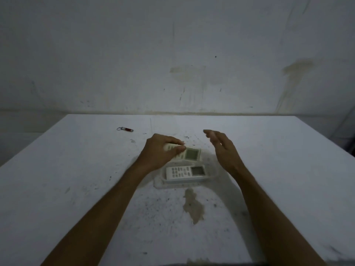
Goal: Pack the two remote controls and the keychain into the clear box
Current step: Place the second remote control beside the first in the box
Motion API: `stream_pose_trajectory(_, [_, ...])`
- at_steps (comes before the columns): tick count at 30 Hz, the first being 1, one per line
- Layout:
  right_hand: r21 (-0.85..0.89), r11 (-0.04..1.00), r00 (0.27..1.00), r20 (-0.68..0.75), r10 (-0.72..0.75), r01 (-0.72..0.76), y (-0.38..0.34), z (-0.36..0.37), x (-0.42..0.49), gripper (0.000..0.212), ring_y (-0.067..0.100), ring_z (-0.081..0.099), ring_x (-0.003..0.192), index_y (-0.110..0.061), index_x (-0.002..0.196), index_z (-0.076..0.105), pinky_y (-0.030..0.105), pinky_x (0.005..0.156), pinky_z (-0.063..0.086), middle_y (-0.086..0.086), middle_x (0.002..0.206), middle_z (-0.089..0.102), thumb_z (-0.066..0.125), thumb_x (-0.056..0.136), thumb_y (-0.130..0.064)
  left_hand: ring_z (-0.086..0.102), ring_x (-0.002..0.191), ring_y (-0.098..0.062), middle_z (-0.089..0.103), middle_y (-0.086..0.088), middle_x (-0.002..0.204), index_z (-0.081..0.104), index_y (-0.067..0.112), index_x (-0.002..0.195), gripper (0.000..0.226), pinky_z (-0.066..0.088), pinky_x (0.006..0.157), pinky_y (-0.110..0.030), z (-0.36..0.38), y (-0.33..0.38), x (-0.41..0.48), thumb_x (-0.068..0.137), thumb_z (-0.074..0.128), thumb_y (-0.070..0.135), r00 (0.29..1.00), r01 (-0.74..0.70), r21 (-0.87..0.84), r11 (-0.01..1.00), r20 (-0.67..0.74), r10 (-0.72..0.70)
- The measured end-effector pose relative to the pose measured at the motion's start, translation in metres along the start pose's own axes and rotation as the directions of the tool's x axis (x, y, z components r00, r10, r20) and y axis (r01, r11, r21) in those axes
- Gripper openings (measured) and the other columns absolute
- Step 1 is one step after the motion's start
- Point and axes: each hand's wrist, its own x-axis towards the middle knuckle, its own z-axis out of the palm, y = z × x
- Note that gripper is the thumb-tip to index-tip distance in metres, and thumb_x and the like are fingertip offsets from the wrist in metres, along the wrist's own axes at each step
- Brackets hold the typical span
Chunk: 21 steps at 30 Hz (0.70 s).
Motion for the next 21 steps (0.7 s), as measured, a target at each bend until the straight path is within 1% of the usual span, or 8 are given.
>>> stream_pose_trajectory(1, [-0.014, 0.999, 0.999, -0.008, 0.031, -0.032, 0.006, -0.001, 0.001, 0.036, 0.01, 0.058, 0.12, -0.036, 0.133, 0.061, 0.031, 0.102, 0.048, -0.007, 0.137, 0.06, 0.041, 0.106, -0.048, 0.07, 0.092, 0.005, 0.078, 0.016, 0.102, 0.082, 0.028, 0.102, 0.027, 0.053, 0.085, -0.016, 0.003, 0.0, 0.003, 0.085, 0.075, 0.048, 1.0, 0.003, 0.038, 0.999, 0.027, -0.004])
stream_pose_trajectory(3, [-0.054, 0.994, 0.994, 0.059, 0.094, -0.091, 0.017, -0.004, 0.0, 0.035, 0.014, 0.061, 0.118, -0.032, 0.133, 0.061, 0.035, 0.101, 0.051, -0.005, 0.135, 0.062, 0.044, 0.105, -0.046, 0.072, 0.091, -0.001, 0.079, 0.014, 0.1, 0.082, 0.029, 0.1, 0.03, 0.057, 0.088, -0.027, 0.011, -0.002, 0.006, 0.084, 0.074, 0.053, 0.999, 0.026, 0.091, 0.996, 0.036, -0.029])
stream_pose_trajectory(7, [-0.067, 0.988, 0.98, 0.134, 0.147, -0.139, 0.022, 0.001, -0.004, 0.038, 0.014, 0.062, 0.112, -0.031, 0.136, 0.058, 0.034, 0.098, 0.052, -0.005, 0.129, 0.064, 0.046, 0.104, -0.046, 0.072, 0.085, -0.004, 0.08, 0.009, 0.098, 0.083, 0.027, 0.1, 0.031, 0.06, 0.086, -0.037, 0.021, -0.002, 0.002, 0.084, 0.074, 0.052, 0.998, 0.041, 0.142, 0.989, 0.031, -0.046])
stream_pose_trajectory(10, [-0.069, 0.987, 0.978, 0.142, 0.152, -0.143, 0.024, 0.006, -0.003, 0.037, 0.014, 0.064, 0.11, -0.038, 0.138, 0.055, 0.034, 0.097, 0.053, -0.006, 0.124, 0.067, 0.051, 0.102, -0.043, 0.063, 0.104, -0.013, 0.077, 0.005, 0.103, 0.08, 0.032, 0.1, 0.032, 0.052, 0.095, -0.042, 0.021, -0.007, -0.004, 0.085, 0.07, 0.058, 0.998, 0.024, 0.215, 0.976, 0.051, -0.036])
stream_pose_trajectory(12, [-0.067, 0.988, 0.979, 0.143, 0.147, -0.139, 0.029, 0.006, -0.001, 0.033, 0.011, 0.065, 0.106, -0.042, 0.133, 0.059, 0.037, 0.097, 0.054, -0.009, 0.117, 0.07, 0.055, 0.1, -0.04, 0.049, 0.119, -0.019, 0.067, 0.003, 0.114, 0.076, 0.04, 0.105, 0.033, 0.043, 0.1, -0.042, 0.02, -0.011, -0.009, 0.085, 0.065, 0.063, 0.997, 0.021, 0.289, 0.957, 0.068, -0.043])
stream_pose_trajectory(14, [-0.074, 0.988, 0.979, 0.143, 0.142, -0.132, 0.033, 0.005, 0.0, 0.028, 0.008, 0.066, 0.103, -0.044, 0.125, 0.064, 0.036, 0.095, 0.055, -0.012, 0.11, 0.072, 0.056, 0.098, -0.038, 0.04, 0.122, -0.019, 0.059, 0.001, 0.122, 0.076, 0.039, 0.11, 0.033, 0.038, 0.098, -0.038, 0.018, -0.01, -0.011, 0.087, 0.065, 0.061, 0.997, 0.001, 0.315, 0.949, 0.068, -0.023])
stream_pose_trajectory(19, [-0.083, 0.987, 0.979, 0.139, 0.146, -0.135, 0.032, 0.007, 0.0, 0.025, 0.008, 0.065, 0.103, -0.041, 0.122, 0.066, 0.031, 0.089, 0.055, -0.01, 0.114, 0.071, 0.054, 0.1, -0.038, 0.043, 0.116, -0.019, 0.069, 0.011, 0.116, 0.08, 0.03, 0.108, 0.04, 0.03, 0.094, -0.037, 0.015, -0.005, -0.005, 0.087, 0.064, 0.06, 0.985, -0.173, 0.492, 0.853, 0.084, 0.151])
stream_pose_trajectory(21, [-0.087, 0.988, 0.98, 0.143, 0.141, -0.129, 0.031, 0.006, 0.0, 0.025, 0.007, 0.065, 0.102, -0.04, 0.122, 0.066, 0.03, 0.089, 0.054, -0.01, 0.11, 0.071, 0.055, 0.1, -0.035, 0.042, 0.116, -0.019, 0.065, 0.012, 0.115, 0.081, 0.031, 0.106, 0.039, 0.028, 0.096, -0.038, 0.014, -0.001, -0.003, 0.087, 0.064, 0.061, 0.984, -0.177, 0.506, 0.844, 0.098, 0.147])
